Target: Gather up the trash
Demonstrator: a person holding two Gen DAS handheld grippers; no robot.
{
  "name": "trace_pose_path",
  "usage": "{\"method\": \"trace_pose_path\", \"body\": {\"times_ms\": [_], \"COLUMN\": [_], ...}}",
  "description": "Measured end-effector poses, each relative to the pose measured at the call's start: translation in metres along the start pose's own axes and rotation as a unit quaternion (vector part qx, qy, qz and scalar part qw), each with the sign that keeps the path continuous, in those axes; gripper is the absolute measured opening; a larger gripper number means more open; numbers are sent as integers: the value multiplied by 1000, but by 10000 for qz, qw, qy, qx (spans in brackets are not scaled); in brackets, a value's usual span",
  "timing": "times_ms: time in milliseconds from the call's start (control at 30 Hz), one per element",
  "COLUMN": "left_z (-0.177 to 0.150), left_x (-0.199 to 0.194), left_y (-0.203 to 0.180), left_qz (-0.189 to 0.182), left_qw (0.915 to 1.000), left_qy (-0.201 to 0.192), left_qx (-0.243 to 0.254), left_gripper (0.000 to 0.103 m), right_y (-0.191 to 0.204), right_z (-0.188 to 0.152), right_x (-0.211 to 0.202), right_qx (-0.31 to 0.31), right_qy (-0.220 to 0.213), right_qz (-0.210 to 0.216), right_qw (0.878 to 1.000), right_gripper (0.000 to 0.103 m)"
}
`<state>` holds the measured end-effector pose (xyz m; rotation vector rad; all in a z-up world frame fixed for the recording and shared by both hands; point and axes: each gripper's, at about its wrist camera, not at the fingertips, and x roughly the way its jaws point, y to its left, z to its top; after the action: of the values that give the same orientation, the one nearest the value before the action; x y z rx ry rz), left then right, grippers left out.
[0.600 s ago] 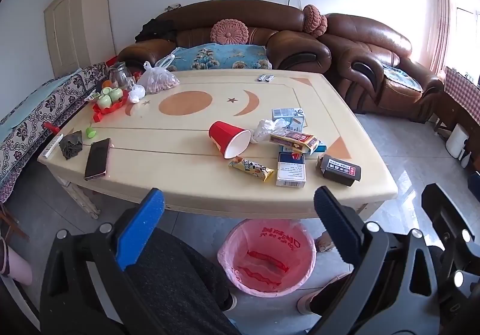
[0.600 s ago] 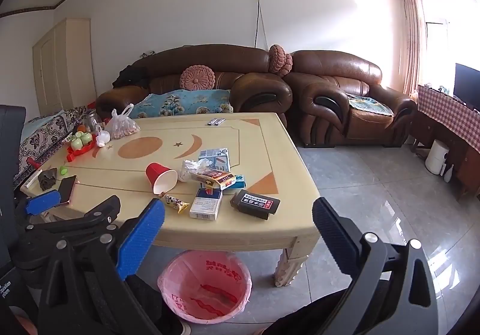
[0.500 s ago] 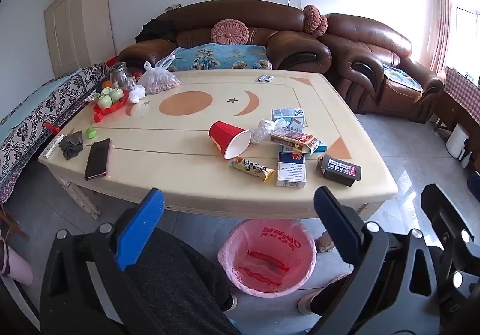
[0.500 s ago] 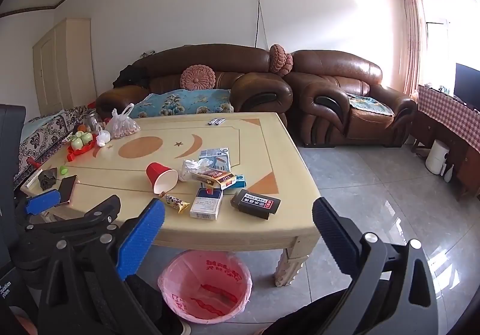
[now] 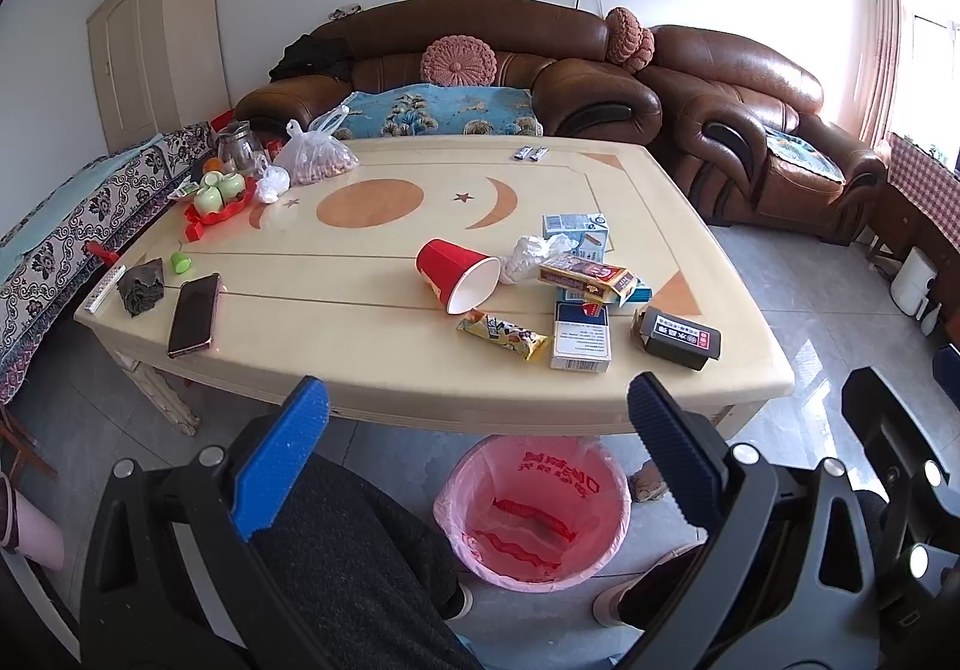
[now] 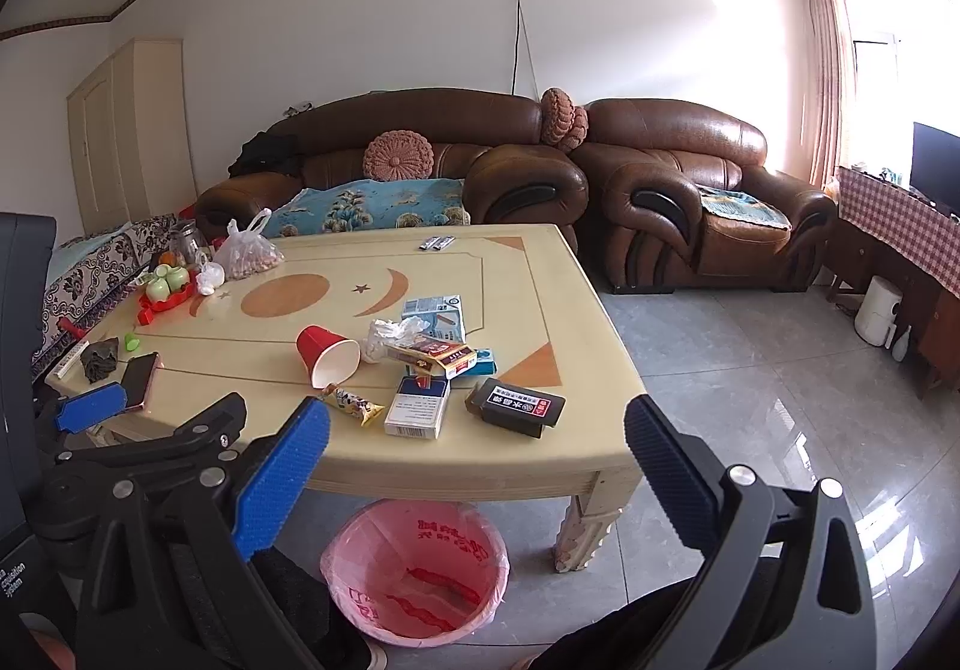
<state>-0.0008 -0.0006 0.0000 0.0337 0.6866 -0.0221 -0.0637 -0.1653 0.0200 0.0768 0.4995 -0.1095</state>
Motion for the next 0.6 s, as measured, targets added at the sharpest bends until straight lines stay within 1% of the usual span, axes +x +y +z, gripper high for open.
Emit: {"method": "trace_pose_path", "body": {"times_ms": [600], "left_z": [3], "left_x": [1], "left_y": [3], "left_qz": [22], "left_qw": [10000], "left_qy": [15], "left_qx": [-8], "left_gripper": [98], "right_y": [0], "right_z": [1], "right_x": [-2], "right_qx": [5], "right_qy": [-19], "right_qz": [2], "right_qw": [10000], "right_gripper": [97]}}
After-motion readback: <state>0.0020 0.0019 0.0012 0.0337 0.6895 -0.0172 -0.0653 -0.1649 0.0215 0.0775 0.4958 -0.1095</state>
